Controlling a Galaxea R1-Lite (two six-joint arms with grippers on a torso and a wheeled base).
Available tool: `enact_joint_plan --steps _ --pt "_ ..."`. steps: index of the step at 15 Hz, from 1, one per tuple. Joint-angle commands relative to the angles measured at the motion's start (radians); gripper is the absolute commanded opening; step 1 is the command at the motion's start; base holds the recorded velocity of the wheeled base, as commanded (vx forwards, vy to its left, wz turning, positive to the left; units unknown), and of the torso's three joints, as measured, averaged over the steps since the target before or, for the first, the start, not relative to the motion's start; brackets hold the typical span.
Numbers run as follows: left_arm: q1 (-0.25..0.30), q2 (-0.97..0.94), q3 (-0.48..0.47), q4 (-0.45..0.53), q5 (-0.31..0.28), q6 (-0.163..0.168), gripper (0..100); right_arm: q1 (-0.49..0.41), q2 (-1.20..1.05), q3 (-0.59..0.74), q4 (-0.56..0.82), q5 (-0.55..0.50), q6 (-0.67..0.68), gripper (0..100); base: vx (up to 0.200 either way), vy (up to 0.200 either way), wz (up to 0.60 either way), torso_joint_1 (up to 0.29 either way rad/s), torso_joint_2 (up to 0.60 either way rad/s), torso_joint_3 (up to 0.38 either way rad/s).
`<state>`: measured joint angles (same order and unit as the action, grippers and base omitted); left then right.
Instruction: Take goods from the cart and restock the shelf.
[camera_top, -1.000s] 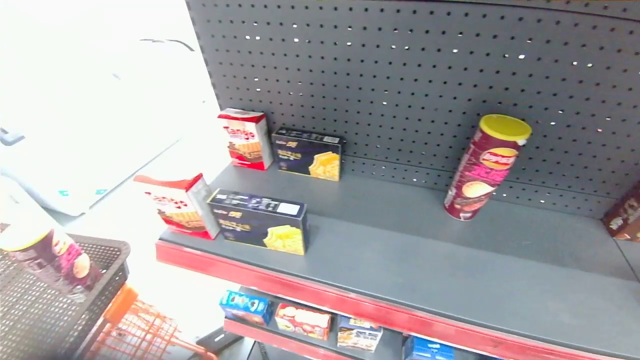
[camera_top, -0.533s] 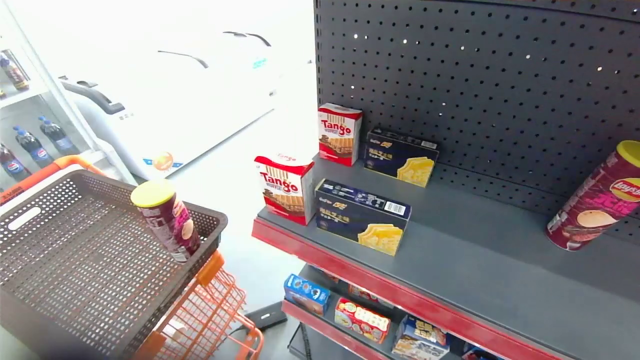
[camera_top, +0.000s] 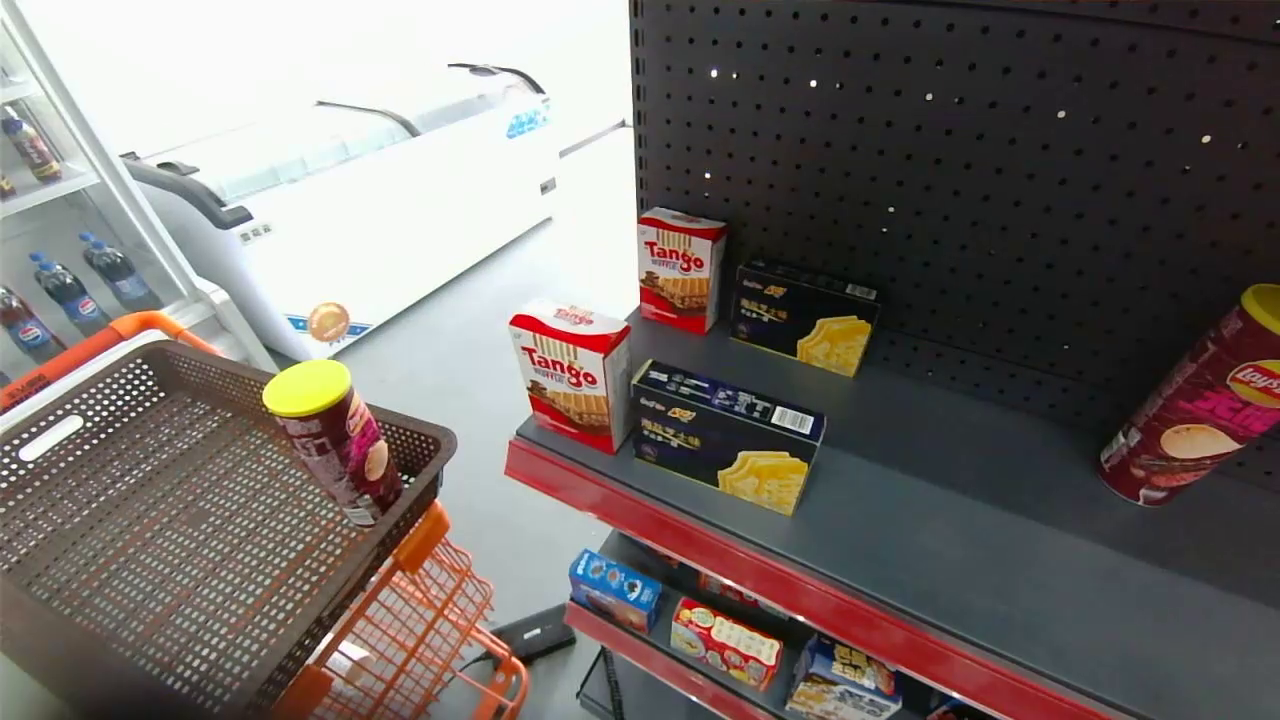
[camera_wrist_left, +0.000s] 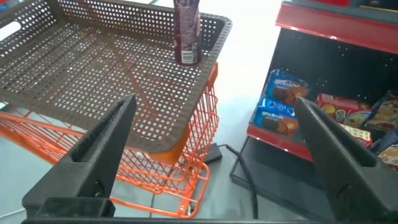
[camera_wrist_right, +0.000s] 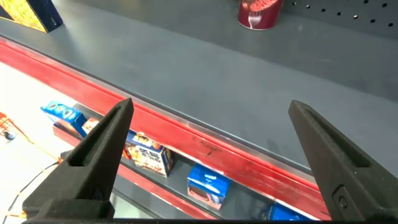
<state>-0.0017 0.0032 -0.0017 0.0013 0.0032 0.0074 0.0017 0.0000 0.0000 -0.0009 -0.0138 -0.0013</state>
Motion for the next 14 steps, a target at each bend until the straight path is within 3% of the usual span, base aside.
enact_joint_plan --steps 1,5,6,7,9,12,14 --pt "0.000 0.001 0.000 0.000 0.000 0.000 100 0.000 0.000 0.000 -0.001 0.000 0.000 100 0.000 0.000 0.00 0.000 0.00 0.000" --pt "0.000 0.000 -0.026 0.006 -0.015 0.011 100 0.000 0.000 0.000 -0.001 0.000 0.001 100 0.000 0.000 0.00 0.000 0.00 0.000" --pt "-0.011 0.046 -0.121 0.014 -0.020 0.055 100 0.000 0.000 0.000 -0.001 0.000 0.001 100 0.000 0.000 0.00 0.000 0.00 0.000" --pt "-0.020 0.169 -0.204 0.051 -0.017 0.065 100 0.000 0.000 0.000 -0.001 -0.002 0.000 100 0.000 0.000 0.00 0.000 0.00 0.000" --pt "-0.027 0.347 -0.267 0.054 -0.020 0.045 100 0.000 0.000 0.000 -0.001 0.000 0.001 100 0.000 0.000 0.00 0.000 0.00 0.000" --pt "-0.078 0.557 -0.293 -0.049 -0.014 0.022 100 0.000 0.000 0.000 0.001 0.000 0.001 100 0.000 0.000 0.00 0.000 0.00 0.000" --pt "0.028 0.801 -0.319 -0.156 -0.032 0.005 100 0.000 0.000 0.000 -0.001 0.000 0.000 100 0.000 0.000 0.00 0.000 0.00 0.000"
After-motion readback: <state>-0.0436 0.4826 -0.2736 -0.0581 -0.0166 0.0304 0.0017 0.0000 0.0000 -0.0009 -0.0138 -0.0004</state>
